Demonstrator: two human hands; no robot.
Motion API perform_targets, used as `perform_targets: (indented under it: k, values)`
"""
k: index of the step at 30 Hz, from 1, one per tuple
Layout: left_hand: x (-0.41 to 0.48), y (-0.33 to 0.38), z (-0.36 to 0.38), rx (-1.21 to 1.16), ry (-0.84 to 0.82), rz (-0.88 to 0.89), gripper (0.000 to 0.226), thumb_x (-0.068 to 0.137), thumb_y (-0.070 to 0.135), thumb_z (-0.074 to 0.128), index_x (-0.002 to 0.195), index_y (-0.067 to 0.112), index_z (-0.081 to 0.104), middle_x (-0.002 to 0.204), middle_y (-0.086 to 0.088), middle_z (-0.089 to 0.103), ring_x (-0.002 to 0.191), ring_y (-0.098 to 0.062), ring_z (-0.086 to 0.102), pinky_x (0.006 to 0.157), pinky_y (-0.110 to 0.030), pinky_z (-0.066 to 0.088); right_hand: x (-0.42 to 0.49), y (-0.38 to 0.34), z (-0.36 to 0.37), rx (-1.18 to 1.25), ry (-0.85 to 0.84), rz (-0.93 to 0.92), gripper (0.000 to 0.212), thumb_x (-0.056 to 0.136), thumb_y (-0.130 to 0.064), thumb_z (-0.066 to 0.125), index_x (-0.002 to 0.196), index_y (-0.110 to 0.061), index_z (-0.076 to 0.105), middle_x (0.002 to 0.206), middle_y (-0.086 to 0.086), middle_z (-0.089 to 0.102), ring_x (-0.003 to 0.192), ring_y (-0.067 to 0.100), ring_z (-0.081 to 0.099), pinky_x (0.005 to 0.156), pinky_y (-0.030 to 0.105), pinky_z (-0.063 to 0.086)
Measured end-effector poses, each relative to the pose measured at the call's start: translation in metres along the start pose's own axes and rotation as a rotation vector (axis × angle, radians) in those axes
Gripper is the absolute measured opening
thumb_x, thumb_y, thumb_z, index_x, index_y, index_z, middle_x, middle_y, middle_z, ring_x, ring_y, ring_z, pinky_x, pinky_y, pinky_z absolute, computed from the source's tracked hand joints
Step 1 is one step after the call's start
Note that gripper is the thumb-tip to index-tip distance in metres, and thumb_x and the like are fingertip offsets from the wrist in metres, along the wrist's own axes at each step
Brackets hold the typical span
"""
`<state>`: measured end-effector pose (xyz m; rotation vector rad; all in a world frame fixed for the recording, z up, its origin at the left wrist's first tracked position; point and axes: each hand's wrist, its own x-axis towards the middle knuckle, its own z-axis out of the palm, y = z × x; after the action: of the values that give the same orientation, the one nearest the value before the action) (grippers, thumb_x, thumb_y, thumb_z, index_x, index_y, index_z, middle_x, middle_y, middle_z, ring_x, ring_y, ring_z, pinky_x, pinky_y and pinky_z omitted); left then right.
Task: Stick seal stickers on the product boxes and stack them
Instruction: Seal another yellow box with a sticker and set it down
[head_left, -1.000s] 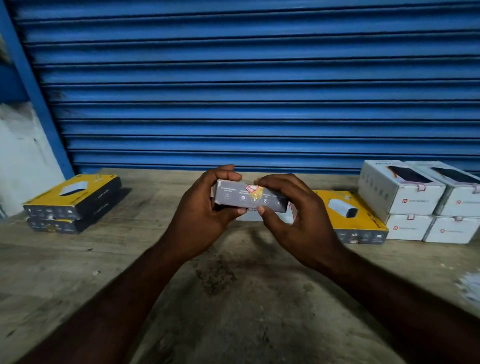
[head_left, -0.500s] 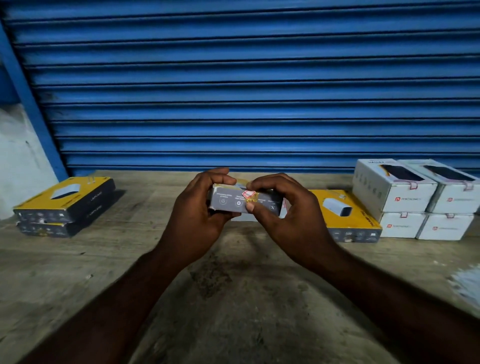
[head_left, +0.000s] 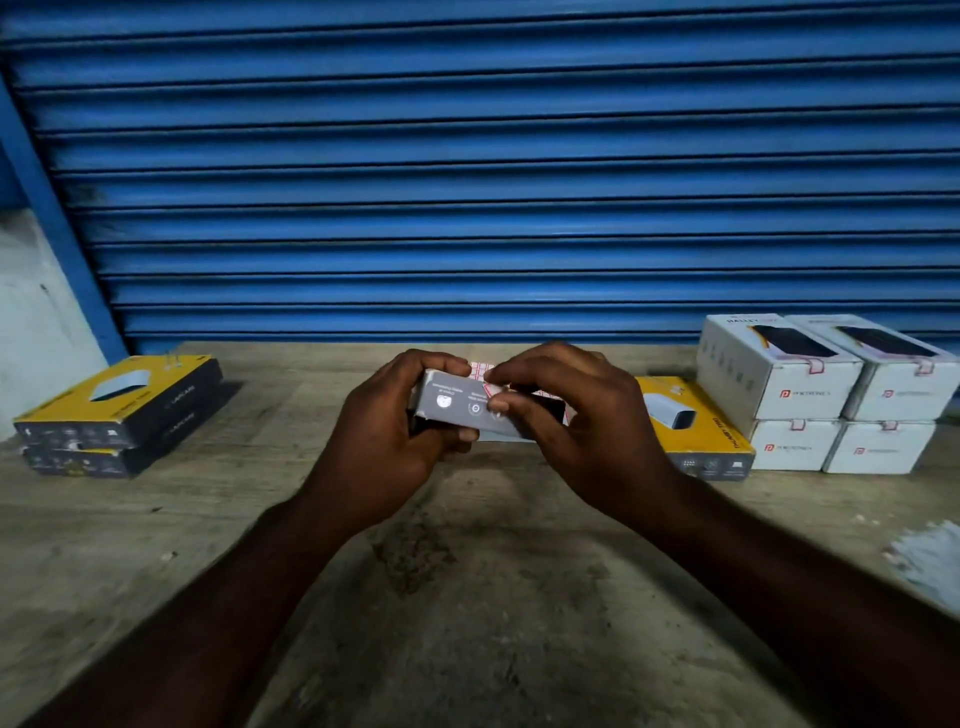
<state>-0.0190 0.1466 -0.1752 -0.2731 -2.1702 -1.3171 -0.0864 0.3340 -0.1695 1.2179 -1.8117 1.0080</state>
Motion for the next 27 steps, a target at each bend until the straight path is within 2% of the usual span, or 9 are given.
perform_targets:
  k: [3,6,10,14,17,19,23,27]
  values:
    - [-0.001,0.000,0.002,-0.001,-0.012,-0.003,0.052,0.072,-0.007,0.082,0.108,0.027,0.064,0.105,0.011,0.067,0.091,-0.014,0.070,0.065,-0.024,0.060,-0.002,0.002,-0.003,-0.122,-0.013,-0.088,0.013,0.094,-0.018,0.067,0.104,-0.013,0.072,0.097,-0.002,0.070,0.091,0.014,0.063,0.079,0.035,0.047]
    - [-0.002,0.001,0.004,-0.012,-0.026,-0.009,0.048,0.073,-0.007,0.081,0.111,0.017,0.064,0.106,0.006,0.067,0.088,-0.012,0.070,0.063,-0.021,0.058,-0.003,0.003,-0.003,-0.160,-0.023,-0.078,0.014,0.097,-0.019,0.060,0.103,-0.013,0.071,0.095,-0.002,0.069,0.088,0.014,0.062,0.079,0.031,0.044]
    - [-0.002,0.004,0.004,-0.026,-0.025,-0.037,0.047,0.074,-0.009,0.079,0.113,0.012,0.063,0.107,0.003,0.066,0.086,-0.010,0.071,0.061,-0.018,0.057,-0.003,-0.002,-0.001,-0.017,0.028,0.063,0.011,0.098,-0.017,0.060,0.096,-0.013,0.070,0.090,-0.007,0.069,0.083,0.008,0.062,0.075,0.033,0.048]
    - [-0.002,0.004,0.004,-0.034,-0.029,-0.051,0.046,0.075,-0.009,0.079,0.114,0.012,0.063,0.107,-0.001,0.067,0.083,-0.013,0.073,0.061,-0.019,0.058,0.002,-0.005,-0.001,0.241,0.060,0.271,0.014,0.098,-0.016,0.059,0.093,-0.011,0.071,0.085,-0.007,0.070,0.081,0.007,0.064,0.073,0.025,0.050]
    - [-0.002,0.005,0.003,-0.033,-0.030,-0.055,0.045,0.076,-0.009,0.078,0.113,0.012,0.063,0.103,-0.003,0.067,0.079,-0.014,0.073,0.060,-0.019,0.057,0.002,-0.005,-0.002,0.311,0.008,0.323,0.016,0.094,-0.025,0.063,0.097,-0.012,0.071,0.088,-0.007,0.071,0.084,0.011,0.066,0.076,0.028,0.052]
    - [-0.002,0.005,0.003,-0.027,-0.026,-0.054,0.046,0.076,-0.009,0.078,0.111,0.015,0.063,0.101,-0.003,0.067,0.077,-0.014,0.073,0.059,-0.020,0.057,0.001,-0.005,-0.001,0.268,-0.037,0.308,0.024,0.086,-0.033,0.070,0.101,-0.015,0.071,0.093,-0.008,0.071,0.088,0.011,0.067,0.076,0.027,0.054]
    - [-0.002,0.005,0.004,-0.043,-0.018,-0.075,0.045,0.076,-0.008,0.079,0.111,0.015,0.063,0.098,-0.003,0.069,0.073,-0.015,0.074,0.058,-0.022,0.058,0.002,-0.003,0.000,0.280,0.023,0.266,0.011,0.086,-0.020,0.074,0.091,-0.010,0.072,0.088,-0.005,0.071,0.083,0.012,0.067,0.075,0.027,0.053]
    - [-0.003,0.007,0.005,-0.054,-0.017,-0.086,0.043,0.077,-0.008,0.078,0.112,0.013,0.063,0.095,0.001,0.070,0.072,-0.015,0.074,0.059,-0.026,0.060,0.007,-0.008,0.001,0.464,0.077,0.383,0.007,0.089,-0.010,0.071,0.087,-0.003,0.071,0.079,-0.002,0.072,0.076,0.013,0.068,0.073,0.027,0.054]
